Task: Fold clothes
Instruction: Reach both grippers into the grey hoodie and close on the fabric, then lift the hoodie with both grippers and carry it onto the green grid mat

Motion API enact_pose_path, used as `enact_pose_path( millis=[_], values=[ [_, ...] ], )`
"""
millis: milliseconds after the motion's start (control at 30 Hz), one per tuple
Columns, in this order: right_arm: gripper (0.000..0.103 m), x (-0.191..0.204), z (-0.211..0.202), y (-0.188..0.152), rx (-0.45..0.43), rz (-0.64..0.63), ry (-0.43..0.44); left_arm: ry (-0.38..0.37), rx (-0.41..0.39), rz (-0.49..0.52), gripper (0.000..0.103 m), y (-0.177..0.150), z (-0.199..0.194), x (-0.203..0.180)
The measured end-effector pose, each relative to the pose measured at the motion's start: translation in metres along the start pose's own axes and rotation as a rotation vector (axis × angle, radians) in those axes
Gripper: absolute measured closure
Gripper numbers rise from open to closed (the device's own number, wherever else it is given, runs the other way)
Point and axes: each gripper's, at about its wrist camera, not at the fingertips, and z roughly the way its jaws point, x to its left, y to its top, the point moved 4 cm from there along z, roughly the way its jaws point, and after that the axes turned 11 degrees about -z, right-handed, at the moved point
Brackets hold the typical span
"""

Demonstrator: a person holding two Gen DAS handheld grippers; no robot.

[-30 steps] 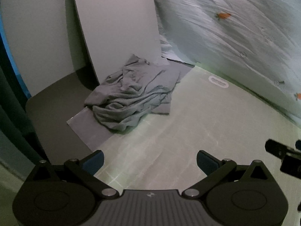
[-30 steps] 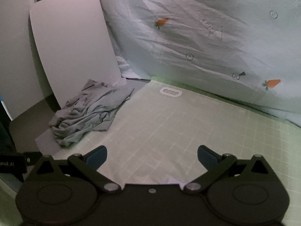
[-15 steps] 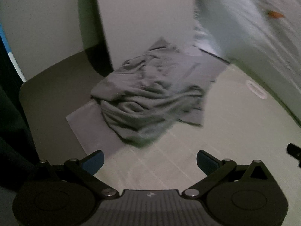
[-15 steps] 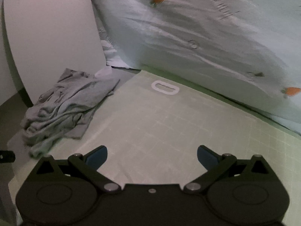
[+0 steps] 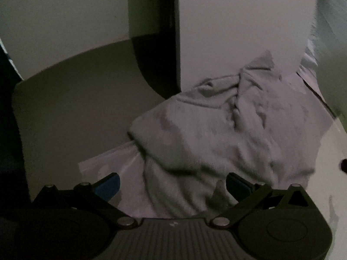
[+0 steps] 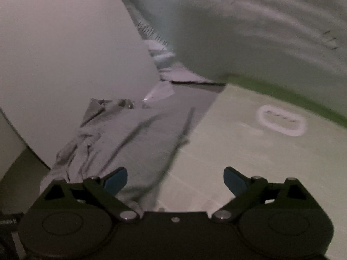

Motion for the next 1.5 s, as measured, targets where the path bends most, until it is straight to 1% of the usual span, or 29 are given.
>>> enact_pose_path(
  millis=[133, 200, 300, 367, 400, 433, 467, 500, 533, 567, 600, 633, 667, 733, 767, 800, 867, 967, 1067, 1100, 1167, 1233, 1300, 1333, 1367, 1433, 1500],
  values=[
    [0.011, 0.003, 0.042, 0.006, 0.049, 0.054, 0.041, -0.052, 0.062, -0.016, 0.001, 0.009, 0.020, -0.006],
    [0.011, 0.004, 0.055, 0.004, 0.070, 0.089, 0.075, -0.080, 0.090, -0.021, 0.005, 0.011, 0.028, -0.008],
    [0.011, 0.006, 0.067, 0.000, 0.077, 0.164, 0.139, -0.125, 0.129, -0.054, 0.016, 0.012, 0.036, -0.008],
    [0.018, 0.009, 0.075, -0.001, 0.085, 0.193, 0.180, -0.163, 0.147, -0.084, 0.037, 0.012, 0.038, -0.007],
    [0.027, 0.011, 0.077, -0.001, 0.084, 0.196, 0.200, -0.177, 0.149, -0.092, 0.041, 0.011, 0.038, -0.008],
    [0.028, 0.014, 0.080, -0.002, 0.083, 0.198, 0.220, -0.187, 0.143, -0.091, 0.051, 0.010, 0.037, -0.008],
    [0.032, 0.014, 0.077, -0.002, 0.070, 0.185, 0.226, -0.196, 0.137, -0.091, 0.054, 0.009, 0.036, -0.009],
    [0.046, 0.014, 0.074, -0.002, 0.056, 0.169, 0.231, -0.200, 0.129, -0.084, 0.057, 0.007, 0.034, -0.010],
    [0.061, 0.015, 0.070, -0.001, 0.043, 0.154, 0.236, -0.199, 0.118, -0.071, 0.061, 0.006, 0.032, -0.012],
    [0.067, 0.012, 0.062, -0.001, 0.021, 0.146, 0.240, -0.199, 0.105, -0.058, 0.067, 0.005, 0.028, -0.014],
    [0.088, 0.007, 0.052, -0.001, -0.007, 0.140, 0.234, -0.200, 0.091, -0.045, 0.070, 0.004, 0.024, -0.016],
    [0.100, 0.002, 0.040, -0.001, -0.032, 0.134, 0.217, -0.203, 0.079, -0.032, 0.074, 0.003, 0.020, -0.018],
    [0.100, -0.003, 0.028, 0.000, -0.055, 0.127, 0.198, -0.210, 0.068, -0.018, 0.078, 0.001, 0.014, -0.020],
    [0.101, -0.011, -0.009, -0.003, -0.120, 0.118, 0.184, -0.228, 0.049, 0.011, 0.081, -0.004, 0.001, -0.025],
    [0.101, -0.016, -0.024, -0.005, -0.180, 0.170, 0.092, -0.250, 0.044, 0.025, 0.082, -0.008, -0.008, -0.028],
    [0.101, -0.017, -0.042, -0.008, -0.217, 0.175, 0.046, -0.277, 0.042, 0.038, 0.082, -0.012, -0.018, -0.032],
    [0.101, -0.021, -0.091, -0.022, -0.274, 0.166, -0.012, -0.329, 0.041, 0.069, 0.083, -0.025, -0.038, -0.039],
    [0.101, -0.033, -0.168, -0.054, -0.353, 0.202, -0.096, -0.423, 0.044, 0.154, 0.084, -0.058, -0.075, -0.056],
    [0.101, -0.050, -0.255, -0.103, -0.408, 0.231, -0.221, -0.531, 0.084, 0.253, 0.084, -0.111, -0.114, -0.077],
    [0.101, -0.052, -0.284, -0.123, -0.416, 0.229, -0.277, -0.570, 0.110, 0.288, 0.084, -0.132, -0.126, -0.084],
    [0.101, -0.063, -0.335, -0.163, -0.405, 0.228, -0.388, -0.630, 0.173, 0.368, 0.084, -0.178, -0.147, -0.095],
    [0.101, -0.075, -0.380, -0.212, -0.369, 0.275, -0.473, -0.667, 0.251, 0.438, 0.084, -0.227, -0.160, -0.101],
    [0.102, -0.087, -0.415, -0.270, -0.325, 0.362, -0.564, -0.675, 0.342, 0.483, 0.084, -0.274, -0.163, -0.101],
    [0.102, -0.093, -0.428, -0.301, -0.265, 0.406, -0.587, -0.659, 0.376, 0.504, 0.084, -0.293, -0.162, -0.098],
    [0.102, -0.098, -0.434, -0.323, -0.219, 0.445, -0.608, -0.637, 0.390, 0.530, 0.084, -0.310, -0.162, -0.093],
    [0.103, -0.099, -0.455, -0.369, -0.185, 0.500, -0.669, -0.595, 0.375, 0.579, 0.083, -0.335, -0.165, -0.080],
    [0.103, -0.096, -0.473, -0.398, -0.152, 0.521, -0.700, -0.575, 0.349, 0.577, 0.079, -0.341, -0.168, -0.066]
  ],
)
